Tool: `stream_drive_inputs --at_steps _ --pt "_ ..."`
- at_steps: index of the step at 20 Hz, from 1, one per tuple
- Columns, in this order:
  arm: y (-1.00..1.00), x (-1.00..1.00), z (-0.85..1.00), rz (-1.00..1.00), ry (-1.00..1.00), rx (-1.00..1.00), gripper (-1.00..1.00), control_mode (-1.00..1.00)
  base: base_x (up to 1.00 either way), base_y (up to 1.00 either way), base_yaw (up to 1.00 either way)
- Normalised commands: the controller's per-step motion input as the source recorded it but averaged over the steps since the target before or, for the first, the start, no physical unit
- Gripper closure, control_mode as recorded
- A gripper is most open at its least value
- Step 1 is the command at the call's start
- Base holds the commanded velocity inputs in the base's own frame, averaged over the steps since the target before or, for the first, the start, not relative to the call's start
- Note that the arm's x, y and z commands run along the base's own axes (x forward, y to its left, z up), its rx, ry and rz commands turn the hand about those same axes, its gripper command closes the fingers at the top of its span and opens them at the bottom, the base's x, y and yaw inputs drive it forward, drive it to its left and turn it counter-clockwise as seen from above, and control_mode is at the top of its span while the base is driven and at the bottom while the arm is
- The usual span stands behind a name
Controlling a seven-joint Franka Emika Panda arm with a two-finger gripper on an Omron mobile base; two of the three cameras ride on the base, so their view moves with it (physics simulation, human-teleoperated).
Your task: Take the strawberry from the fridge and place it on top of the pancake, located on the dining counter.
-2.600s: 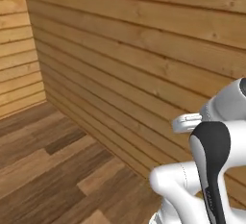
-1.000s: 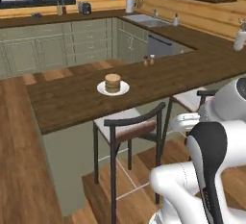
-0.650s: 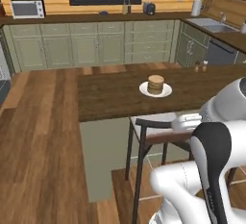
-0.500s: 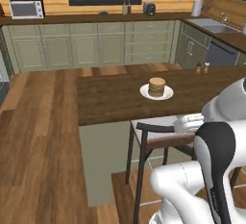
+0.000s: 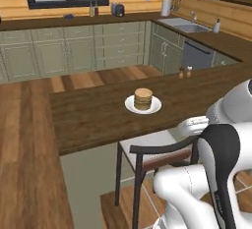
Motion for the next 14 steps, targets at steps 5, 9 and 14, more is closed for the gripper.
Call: stream_drive_inputs --at_steps 5,9,14 --pt "0.0 0.0 0.0 0.0 0.0 0.0 1.0 1.0 0.06 -0.59 -0.05" --pt "0.0 0.0 0.0 0.0 0.0 0.0 1.0 1.0 0.14 -0.41 0.26" --pt "0.0 0.0 0.0 0.0 0.0 0.0 1.0 1.0 0.17 -0.46 0.17"
